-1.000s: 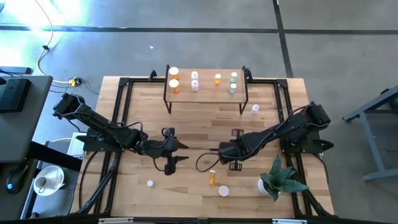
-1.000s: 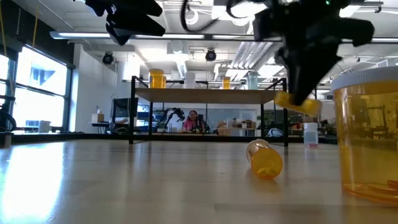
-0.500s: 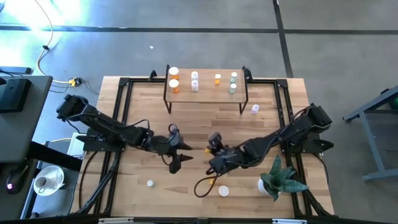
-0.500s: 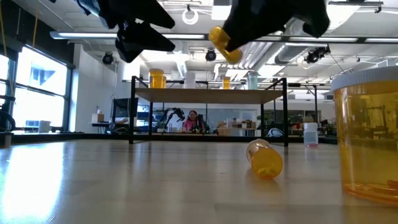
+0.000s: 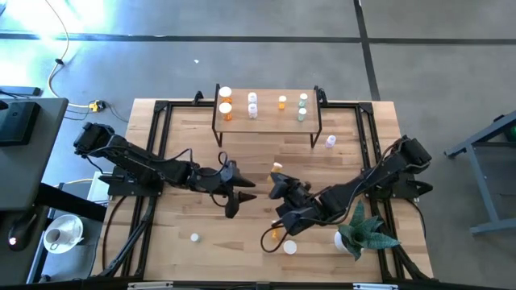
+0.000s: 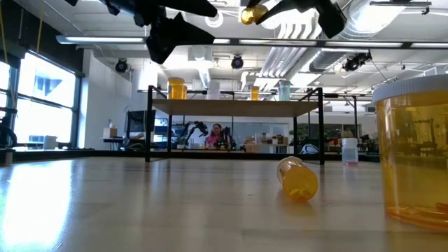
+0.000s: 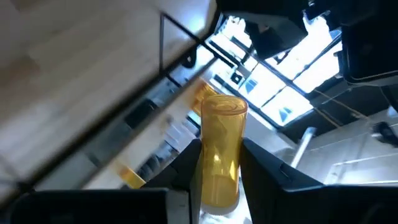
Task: Pick and place medicine bottles onto shelf by color
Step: Put the top center small orange pill bottle on the shelf aligned with the other small orange pill bottle
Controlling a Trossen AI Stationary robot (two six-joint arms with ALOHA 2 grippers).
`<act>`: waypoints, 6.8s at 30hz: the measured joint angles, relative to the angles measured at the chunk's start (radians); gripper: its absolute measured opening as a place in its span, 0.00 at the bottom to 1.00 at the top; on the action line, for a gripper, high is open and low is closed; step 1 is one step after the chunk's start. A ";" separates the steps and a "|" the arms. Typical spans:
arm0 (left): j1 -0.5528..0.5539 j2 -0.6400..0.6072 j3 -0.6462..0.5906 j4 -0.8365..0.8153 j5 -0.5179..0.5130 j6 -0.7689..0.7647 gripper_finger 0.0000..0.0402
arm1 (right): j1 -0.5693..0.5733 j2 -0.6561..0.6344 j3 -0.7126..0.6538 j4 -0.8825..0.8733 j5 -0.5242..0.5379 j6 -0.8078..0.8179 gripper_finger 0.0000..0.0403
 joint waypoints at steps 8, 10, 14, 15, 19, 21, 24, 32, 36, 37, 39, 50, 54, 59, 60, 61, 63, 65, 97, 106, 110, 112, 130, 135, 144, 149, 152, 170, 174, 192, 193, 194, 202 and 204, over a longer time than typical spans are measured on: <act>0.000 0.000 0.000 0.034 -0.072 0.059 0.49 | 0.001 0.000 0.000 0.034 0.034 -0.150 0.19; 0.000 0.000 0.000 0.050 -0.075 0.076 0.49 | 0.006 0.000 0.000 0.034 0.033 -0.169 0.19; 0.000 0.000 0.000 0.096 -0.076 0.082 0.49 | 0.020 0.013 0.000 0.051 0.031 -0.195 0.19; 0.000 0.000 0.000 0.104 -0.076 0.088 0.49 | 0.021 0.022 0.000 0.062 0.030 -0.201 0.19; 0.000 0.000 0.000 0.129 -0.070 0.118 0.49 | 0.024 0.074 0.000 0.105 0.030 -0.251 0.19; -0.001 0.000 0.000 0.134 -0.056 0.125 0.49 | 0.024 0.095 -0.001 0.111 0.030 -0.254 0.19; -0.001 0.000 0.000 0.115 -0.060 0.124 0.49 | 0.024 0.105 -0.001 0.125 0.039 -0.224 0.19; -0.001 0.012 0.000 0.102 -0.061 0.105 0.49 | 0.026 0.105 -0.001 0.248 0.043 -0.274 0.19; 0.001 0.012 0.000 0.108 -0.063 0.098 0.49 | 0.026 0.105 -0.001 0.301 0.033 -0.281 0.19; 0.001 0.012 0.000 0.120 -0.063 0.098 0.49 | 0.026 0.105 -0.001 0.302 0.029 -0.283 0.19; 0.001 0.012 0.000 0.142 -0.057 0.098 0.49 | 0.026 0.105 -0.001 0.311 0.028 -0.302 0.19; 0.000 0.012 0.000 0.156 -0.050 0.090 0.49 | 0.023 0.105 -0.001 0.453 -0.020 -0.422 0.19; 0.001 0.012 0.000 0.155 -0.025 0.076 0.46 | 0.022 0.105 -0.001 0.463 -0.028 -0.455 0.19; 0.000 0.011 0.000 0.155 -0.016 0.078 0.39 | 0.021 0.105 -0.001 0.462 -0.062 -0.475 0.19; 0.000 0.011 0.000 0.155 -0.016 0.078 0.37 | 0.021 0.105 -0.001 0.462 -0.063 -0.484 0.19; 0.000 0.012 0.000 0.154 -0.016 0.078 0.35 | 0.021 0.105 -0.001 0.461 -0.061 -0.493 0.19; 0.000 0.011 0.000 0.153 -0.016 0.076 0.32 | 0.021 0.105 -0.001 0.460 -0.058 -0.516 0.19; 0.000 0.012 0.000 0.151 -0.017 0.075 0.29 | 0.021 0.105 -0.001 0.459 -0.056 -0.539 0.19; 0.042 0.011 0.000 0.161 -0.004 0.103 0.25 | 0.002 0.104 0.000 0.443 -0.101 -0.188 0.53; 0.079 0.002 0.002 0.121 -0.091 0.200 0.25 | 0.002 0.106 0.000 0.446 -0.012 -0.097 0.55; 0.092 0.002 0.000 0.104 -0.088 0.212 0.25 | -0.003 0.106 -0.001 0.495 0.034 -0.086 0.55; 0.095 0.002 -0.012 0.105 -0.098 0.212 0.25 | -0.010 0.106 -0.001 0.538 0.054 -0.087 0.55; 0.091 -0.178 -0.241 0.160 -0.275 0.204 0.25 | -0.164 0.057 -0.001 0.715 0.000 -0.122 0.55; 0.091 -0.240 -0.307 0.177 -0.308 0.203 0.25 | -0.217 -0.001 -0.001 0.760 -0.046 -0.044 0.55; 0.091 -0.328 -0.368 0.221 -0.259 0.251 0.25 | -0.338 -0.123 -0.001 0.705 -0.213 0.319 0.55; 0.091 -0.329 -0.369 0.222 -0.257 0.264 0.25 | -0.398 -0.189 -0.001 0.561 -0.428 0.623 0.55; 0.091 -0.328 -0.369 0.222 -0.256 0.264 0.25 | -0.430 -0.214 -0.001 0.478 -0.613 0.801 0.55; 0.035 -0.293 -0.369 0.318 -0.162 0.353 0.25 | -0.526 -0.151 0.000 0.446 -1.381 1.195 0.55; 0.029 -0.239 -0.369 0.380 -0.163 0.353 0.25 | -0.513 -0.130 0.000 0.461 -1.384 1.190 0.55; 0.029 -0.118 -0.298 0.534 -0.162 0.400 0.25 | -0.497 -0.122 0.000 0.456 -1.385 1.195 0.55; 0.029 -0.119 -0.287 0.520 -0.162 0.403 0.25 | -0.497 -0.122 0.000 0.456 -1.385 1.195 0.55; 0.029 -0.119 -0.279 0.506 -0.162 0.404 0.25 | -0.497 -0.122 0.000 0.456 -1.385 1.195 0.55; 0.035 -0.119 -0.273 0.485 -0.184 0.449 0.25 | -0.497 -0.122 0.000 0.451 -1.386 1.222 0.55; 0.040 -0.119 -0.273 0.487 -0.188 0.456 0.25 | -0.497 -0.122 0.000 0.451 -1.385 1.230 0.55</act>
